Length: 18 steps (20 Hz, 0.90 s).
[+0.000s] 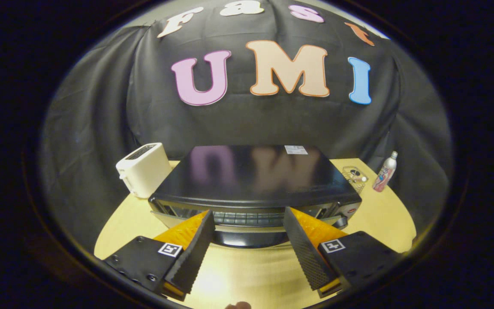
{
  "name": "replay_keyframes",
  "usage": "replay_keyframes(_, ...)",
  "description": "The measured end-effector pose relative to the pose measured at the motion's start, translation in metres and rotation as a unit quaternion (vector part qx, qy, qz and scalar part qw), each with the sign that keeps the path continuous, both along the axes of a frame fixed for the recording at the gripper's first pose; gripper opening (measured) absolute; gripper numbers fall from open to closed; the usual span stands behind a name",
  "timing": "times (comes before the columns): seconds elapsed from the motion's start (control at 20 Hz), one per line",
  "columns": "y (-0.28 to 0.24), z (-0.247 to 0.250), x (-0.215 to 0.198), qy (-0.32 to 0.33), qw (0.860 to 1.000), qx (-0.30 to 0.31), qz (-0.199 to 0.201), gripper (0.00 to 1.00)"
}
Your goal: Open the toaster oven, put the food inside, and close the toaster oven door.
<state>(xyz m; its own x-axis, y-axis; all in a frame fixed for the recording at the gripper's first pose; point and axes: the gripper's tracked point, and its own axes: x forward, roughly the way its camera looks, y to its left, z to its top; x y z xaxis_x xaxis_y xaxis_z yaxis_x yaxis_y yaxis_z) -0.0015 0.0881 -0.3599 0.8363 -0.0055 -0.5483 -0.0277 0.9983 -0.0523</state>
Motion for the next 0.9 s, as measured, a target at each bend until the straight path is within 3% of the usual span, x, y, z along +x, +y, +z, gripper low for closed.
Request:
replay_keyframes(0.35, 0.000, -0.019, -0.060, 0.038, 0.999, -0.016, 0.016, 1.00)
replay_keyframes(0.65, -0.005, -0.071, -0.122, 0.111, 0.993, -0.025, 0.023, 1.00)
replay_keyframes(0.9, -0.004, -0.115, -0.144, 0.166, 0.986, -0.010, 0.022, 1.00)
